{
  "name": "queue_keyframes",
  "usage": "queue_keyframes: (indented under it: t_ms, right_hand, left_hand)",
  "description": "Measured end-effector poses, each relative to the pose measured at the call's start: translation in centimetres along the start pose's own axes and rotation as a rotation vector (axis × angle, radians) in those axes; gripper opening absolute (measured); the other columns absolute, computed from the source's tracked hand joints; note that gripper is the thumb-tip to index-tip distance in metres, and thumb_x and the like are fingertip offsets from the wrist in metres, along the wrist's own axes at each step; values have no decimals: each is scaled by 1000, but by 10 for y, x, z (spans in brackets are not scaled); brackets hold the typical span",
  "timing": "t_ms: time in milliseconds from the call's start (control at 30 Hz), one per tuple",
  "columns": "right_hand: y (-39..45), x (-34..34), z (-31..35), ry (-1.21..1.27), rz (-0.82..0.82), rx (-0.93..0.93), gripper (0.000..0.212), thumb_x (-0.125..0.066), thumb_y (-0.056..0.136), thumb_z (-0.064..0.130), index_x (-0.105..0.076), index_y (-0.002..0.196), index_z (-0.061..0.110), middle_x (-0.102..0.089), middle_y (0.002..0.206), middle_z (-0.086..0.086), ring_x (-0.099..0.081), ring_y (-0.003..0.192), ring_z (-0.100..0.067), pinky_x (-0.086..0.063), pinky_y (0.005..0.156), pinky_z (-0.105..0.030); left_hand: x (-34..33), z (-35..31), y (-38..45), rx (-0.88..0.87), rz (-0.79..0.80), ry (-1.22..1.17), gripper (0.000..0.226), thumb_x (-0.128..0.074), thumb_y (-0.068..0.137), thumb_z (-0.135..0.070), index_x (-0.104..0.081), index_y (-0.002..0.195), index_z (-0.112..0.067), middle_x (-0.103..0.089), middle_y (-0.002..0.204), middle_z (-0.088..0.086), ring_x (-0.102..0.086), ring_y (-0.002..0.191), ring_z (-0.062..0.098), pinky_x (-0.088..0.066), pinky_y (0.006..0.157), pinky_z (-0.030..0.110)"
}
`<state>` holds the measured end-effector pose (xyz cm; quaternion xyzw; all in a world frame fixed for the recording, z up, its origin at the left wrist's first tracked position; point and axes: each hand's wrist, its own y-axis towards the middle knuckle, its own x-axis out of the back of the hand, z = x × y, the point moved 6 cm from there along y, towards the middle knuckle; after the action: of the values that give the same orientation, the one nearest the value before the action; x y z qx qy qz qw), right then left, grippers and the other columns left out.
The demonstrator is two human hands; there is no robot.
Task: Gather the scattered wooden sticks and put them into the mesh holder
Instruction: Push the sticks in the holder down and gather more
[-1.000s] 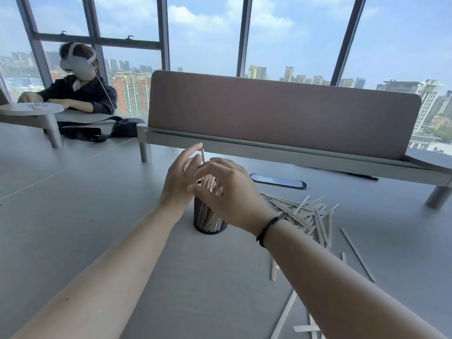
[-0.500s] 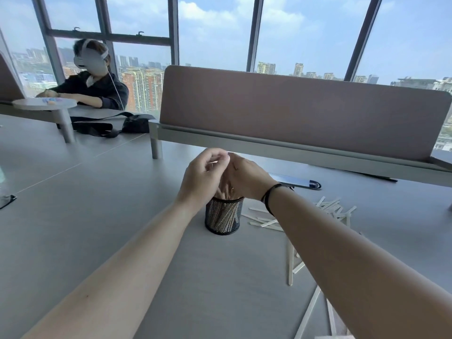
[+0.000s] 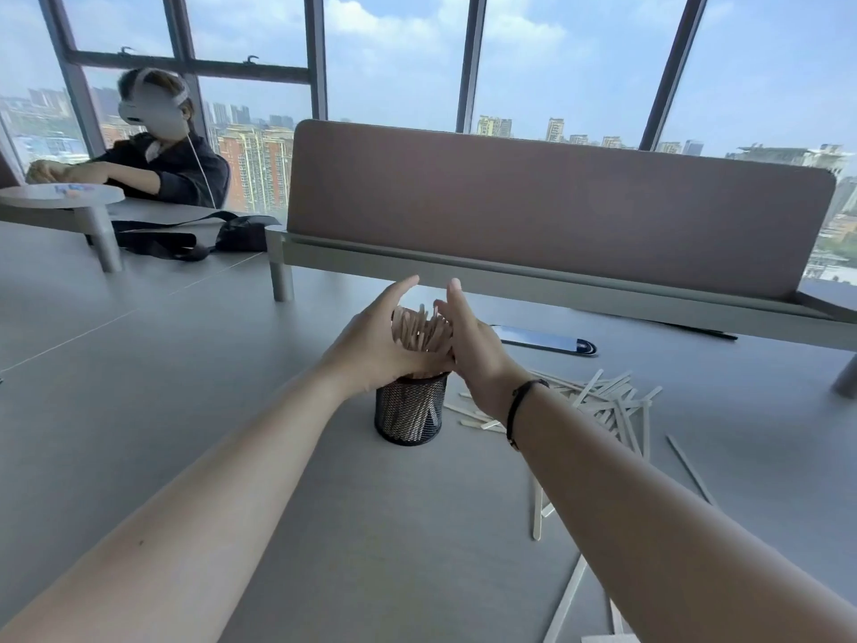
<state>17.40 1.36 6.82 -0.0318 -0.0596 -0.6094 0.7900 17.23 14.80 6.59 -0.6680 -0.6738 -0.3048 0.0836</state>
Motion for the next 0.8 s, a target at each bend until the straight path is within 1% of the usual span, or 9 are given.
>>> queue_keyframes:
  t_ms: [100, 200, 300, 367, 433, 600, 667, 733, 800]
  right_hand:
    - [-6, -2, 6, -91, 64, 12, 64, -25, 98, 66, -50, 140, 25, -56, 135, 6, -52, 127, -11, -35, 111, -28]
    - [-3, -4, 5, -57, 103, -63, 67, -34, 81, 85, -64, 109, 32, -61, 129, 6, -55, 126, -13, -33, 115, -37]
    - [3, 7, -8, -14, 93, -119, 102, -33, 60, 99, -49, 142, 40, -53, 145, 14, -47, 134, -11, -29, 110, -43]
    - [-1, 16, -14, -2, 83, -117, 93, -28, 65, 96, -43, 143, 49, -57, 138, 12, -52, 127, -13, -30, 103, -45]
    - [-8, 28, -22, 18, 36, -121, 83, -27, 74, 90, -44, 143, 46, -65, 127, 7, -58, 119, -17, -35, 104, -45]
    - [-35, 73, -36, 6, -134, -8, 46, -46, 96, 58, -62, 125, 27, -73, 113, 0, -68, 105, -17, -49, 96, -35]
    - [-47, 99, -41, -96, -213, 76, 30, -59, 95, 43, -68, 117, 23, -74, 107, 2, -69, 100, -16, -51, 93, -31]
    - [-57, 131, -49, -193, -295, 129, 20, -67, 93, 28, -71, 111, 21, -74, 99, 8, -69, 92, -9, -51, 88, -25]
    - [-67, 169, -59, -280, -376, 138, 13, -67, 93, 18, -72, 104, 21, -73, 94, 9, -67, 85, -3, -50, 86, -25]
  left_hand:
    - [-3, -10, 12, 8, 32, 103, 109, -87, 50, -55, -37, 146, -43, -66, 115, -9, -62, 106, 10, -49, 93, 32]
    - [-9, -19, 21, 13, 98, 160, 79, -87, 57, -44, -49, 126, -42, -68, 95, -11, -64, 83, 4, -46, 73, 25]
    - [-11, -17, 28, 28, 99, 126, 64, -88, 68, -38, -60, 125, -36, -68, 105, -4, -60, 87, -1, -42, 74, 20]
    - [-10, -12, 32, 49, 42, 80, 55, -85, 74, -32, -65, 125, -31, -66, 115, -3, -58, 99, 4, -42, 81, 22]
    - [-8, -8, 33, 83, -43, 44, 51, -83, 76, -26, -67, 124, -28, -62, 125, -5, -57, 111, 10, -44, 88, 26]
    - [-8, -15, 28, 134, -89, 76, 61, -80, 78, -36, -54, 132, -30, -59, 116, -6, -57, 106, 14, -44, 81, 29]
    - [-5, -34, 22, 50, -237, 169, 64, -76, 79, -47, -50, 135, -29, -59, 118, -6, -55, 111, 16, -45, 90, 34]
    - [-12, -67, 6, -211, -409, 326, 56, -68, 82, -49, -54, 131, -24, -60, 125, -1, -53, 119, 22, -44, 97, 37]
    - [-39, -97, -12, -469, -430, 452, 46, -63, 85, -44, -60, 123, -19, -62, 124, 1, -56, 117, 25, -46, 95, 38]
